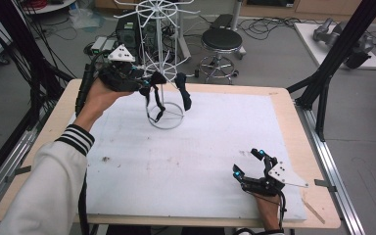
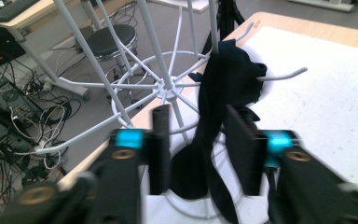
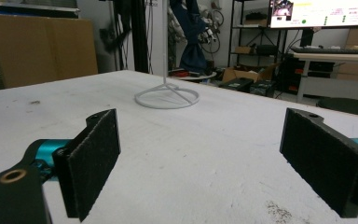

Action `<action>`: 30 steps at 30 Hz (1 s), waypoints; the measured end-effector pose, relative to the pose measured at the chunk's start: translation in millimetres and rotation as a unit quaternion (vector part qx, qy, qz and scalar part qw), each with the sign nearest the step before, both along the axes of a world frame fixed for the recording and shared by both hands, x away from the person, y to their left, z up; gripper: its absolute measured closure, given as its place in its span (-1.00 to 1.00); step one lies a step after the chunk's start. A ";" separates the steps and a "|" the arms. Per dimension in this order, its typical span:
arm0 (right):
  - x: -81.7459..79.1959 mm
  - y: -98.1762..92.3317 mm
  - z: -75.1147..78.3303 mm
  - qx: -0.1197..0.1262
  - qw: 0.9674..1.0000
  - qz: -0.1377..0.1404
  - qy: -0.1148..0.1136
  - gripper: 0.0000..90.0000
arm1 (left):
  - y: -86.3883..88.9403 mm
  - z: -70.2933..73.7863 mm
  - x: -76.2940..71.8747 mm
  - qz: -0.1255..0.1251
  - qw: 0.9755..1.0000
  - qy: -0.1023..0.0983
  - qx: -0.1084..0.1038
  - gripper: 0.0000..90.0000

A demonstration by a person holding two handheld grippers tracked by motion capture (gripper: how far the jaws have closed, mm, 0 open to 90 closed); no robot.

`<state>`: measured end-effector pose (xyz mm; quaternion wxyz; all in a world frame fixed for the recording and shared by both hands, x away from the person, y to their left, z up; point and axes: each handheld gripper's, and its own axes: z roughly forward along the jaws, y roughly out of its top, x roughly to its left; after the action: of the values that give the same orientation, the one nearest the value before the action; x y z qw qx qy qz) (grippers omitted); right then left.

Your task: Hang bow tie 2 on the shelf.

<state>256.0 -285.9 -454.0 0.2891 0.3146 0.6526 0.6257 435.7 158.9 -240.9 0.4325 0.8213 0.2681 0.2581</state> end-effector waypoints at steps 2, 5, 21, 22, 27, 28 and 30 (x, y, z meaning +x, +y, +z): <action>-0.4 0.2 0.0 0.001 1.000 0.000 0.001 -0.74 | 0.0 0.2 0.1 -0.001 1.000 -0.001 -0.006 -0.01; -0.7 0.2 -0.1 0.003 1.000 -0.001 0.000 -0.74 | 1.3 2.3 -1.9 -0.009 1.000 -0.008 -0.020 -0.20; -0.3 -0.3 -0.3 0.002 1.000 -0.002 -0.007 -0.74 | 46.9 -18.3 -71.5 -0.064 0.989 -0.077 -0.105 -0.61; -0.8 -0.3 -0.2 0.003 1.000 -0.003 0.000 -0.74 | 51.6 -23.0 -76.5 -0.063 0.989 -0.083 -0.108 -0.61; -0.7 0.1 -0.2 0.002 1.000 -0.003 -0.003 -0.74 | 80.4 -66.7 -105.9 -0.048 0.983 -0.106 -0.144 -0.61; -0.4 -0.1 -0.2 0.002 1.000 -0.004 -0.004 -0.74 | 84.1 -73.8 -109.4 -0.045 0.982 -0.108 -0.150 -0.61; -0.7 -0.2 -0.2 0.002 1.000 -0.005 -0.003 -0.74 | 92.4 -93.4 -117.6 -0.044 0.979 -0.105 -0.169 -0.61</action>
<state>255.3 -286.1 -454.2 0.2938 0.3166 0.6485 0.6268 318.0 251.3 -334.3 0.6018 0.7153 0.2249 0.2748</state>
